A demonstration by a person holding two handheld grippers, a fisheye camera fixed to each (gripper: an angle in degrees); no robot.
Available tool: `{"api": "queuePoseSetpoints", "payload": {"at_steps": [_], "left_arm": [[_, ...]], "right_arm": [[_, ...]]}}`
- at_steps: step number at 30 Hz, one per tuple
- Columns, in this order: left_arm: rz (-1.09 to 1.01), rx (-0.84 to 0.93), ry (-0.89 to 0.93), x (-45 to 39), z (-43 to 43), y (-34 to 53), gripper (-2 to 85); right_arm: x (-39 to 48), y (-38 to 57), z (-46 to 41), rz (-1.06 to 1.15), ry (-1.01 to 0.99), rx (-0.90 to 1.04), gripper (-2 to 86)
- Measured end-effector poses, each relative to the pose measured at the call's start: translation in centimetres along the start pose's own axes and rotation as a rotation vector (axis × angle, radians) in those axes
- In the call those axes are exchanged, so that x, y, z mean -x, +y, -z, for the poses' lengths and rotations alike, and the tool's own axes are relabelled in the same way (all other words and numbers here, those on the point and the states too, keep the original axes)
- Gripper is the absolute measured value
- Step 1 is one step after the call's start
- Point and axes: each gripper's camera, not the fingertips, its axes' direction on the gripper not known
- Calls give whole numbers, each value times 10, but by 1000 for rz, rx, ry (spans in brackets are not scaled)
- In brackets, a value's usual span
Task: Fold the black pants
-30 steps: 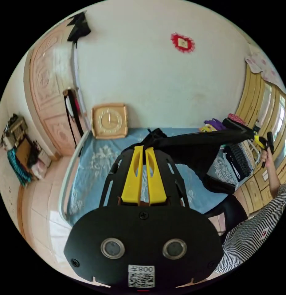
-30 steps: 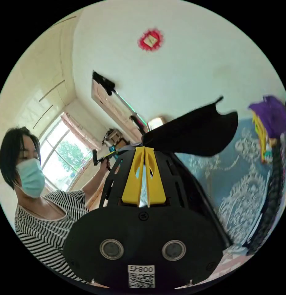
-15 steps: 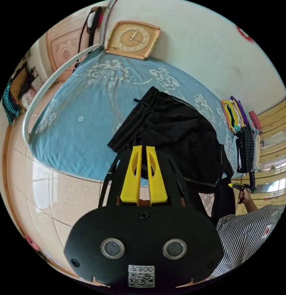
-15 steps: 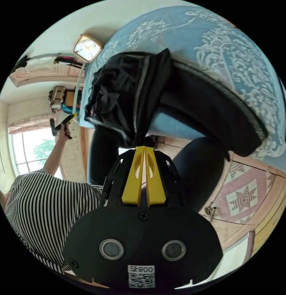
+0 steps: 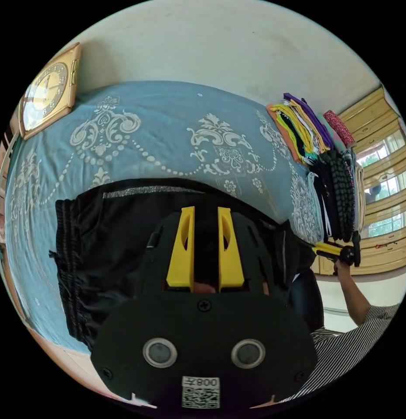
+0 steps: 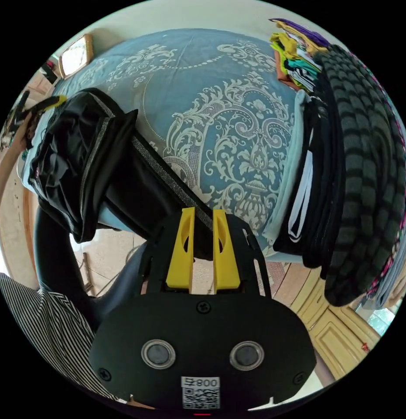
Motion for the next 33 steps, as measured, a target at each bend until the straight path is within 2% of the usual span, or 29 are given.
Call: {"api": "queuePoseSetpoints", "payload": {"at_steps": [5,7,9,13,16,22,27,31,33], "left_arm": [[160,-14,-2,5,-60,-42,69],[228,46,-6,10,-100,-52,42],[237,141,-87,6,-131,-54,22],[208,66,-69,-7,-146,-43,3],[208,-43,19,-8,-131,-27,0],[165,-315,128,-13,-54,2,-1],[152,-530,150,-13,0,3,1],[130,-539,48,-16,-7,-18,4],[140,-470,-60,-15,-32,-24,7]], "right_arm": [[42,-22,1,92,72,30,45],[56,-23,5,120,102,18,36],[75,-26,8,166,163,23,26],[92,-37,15,192,197,67,15],[93,-44,34,171,171,61,11],[96,-55,136,169,162,-165,7],[91,-95,229,208,271,-374,5],[78,-157,258,229,381,-382,5],[55,-215,247,196,379,-257,5]]}}
